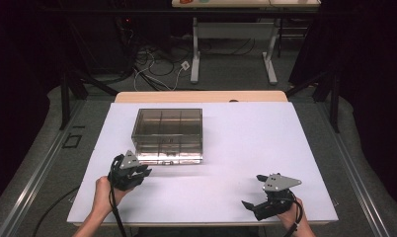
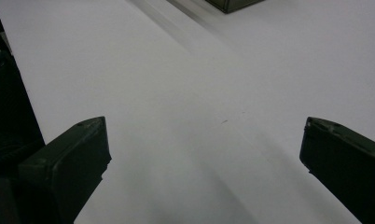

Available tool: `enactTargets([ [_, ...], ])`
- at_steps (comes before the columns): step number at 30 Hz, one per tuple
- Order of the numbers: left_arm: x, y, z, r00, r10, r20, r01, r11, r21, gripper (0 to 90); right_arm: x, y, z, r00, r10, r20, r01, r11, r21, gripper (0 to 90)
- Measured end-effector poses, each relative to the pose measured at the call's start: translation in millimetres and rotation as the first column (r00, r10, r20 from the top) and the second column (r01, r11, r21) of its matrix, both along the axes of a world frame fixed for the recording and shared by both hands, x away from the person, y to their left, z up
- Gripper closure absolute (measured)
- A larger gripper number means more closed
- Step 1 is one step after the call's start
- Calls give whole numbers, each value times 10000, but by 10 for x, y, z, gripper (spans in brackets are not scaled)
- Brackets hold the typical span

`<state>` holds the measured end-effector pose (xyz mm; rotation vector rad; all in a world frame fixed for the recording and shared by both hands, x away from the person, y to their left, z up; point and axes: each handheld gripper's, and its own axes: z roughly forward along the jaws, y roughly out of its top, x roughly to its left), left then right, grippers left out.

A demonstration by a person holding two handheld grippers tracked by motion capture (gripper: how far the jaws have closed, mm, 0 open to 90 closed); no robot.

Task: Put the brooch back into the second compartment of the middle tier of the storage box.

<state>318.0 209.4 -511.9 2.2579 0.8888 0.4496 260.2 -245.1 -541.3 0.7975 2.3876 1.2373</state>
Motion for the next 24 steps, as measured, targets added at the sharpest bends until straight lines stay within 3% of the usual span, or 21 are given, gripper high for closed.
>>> enactTargets([
  [14, 54, -124, 124, 9984, -235, 508, 237, 9997, -32, 763, 4, -2, -3, 10000, 16, -2, -16, 10000, 4, 10],
  [24, 145, -163, 158, 9982, -194, 560, 201, 9997, -117, 763, 4, 1, -6, 9999, 16, -148, -17, 10000, -65, 10],
])
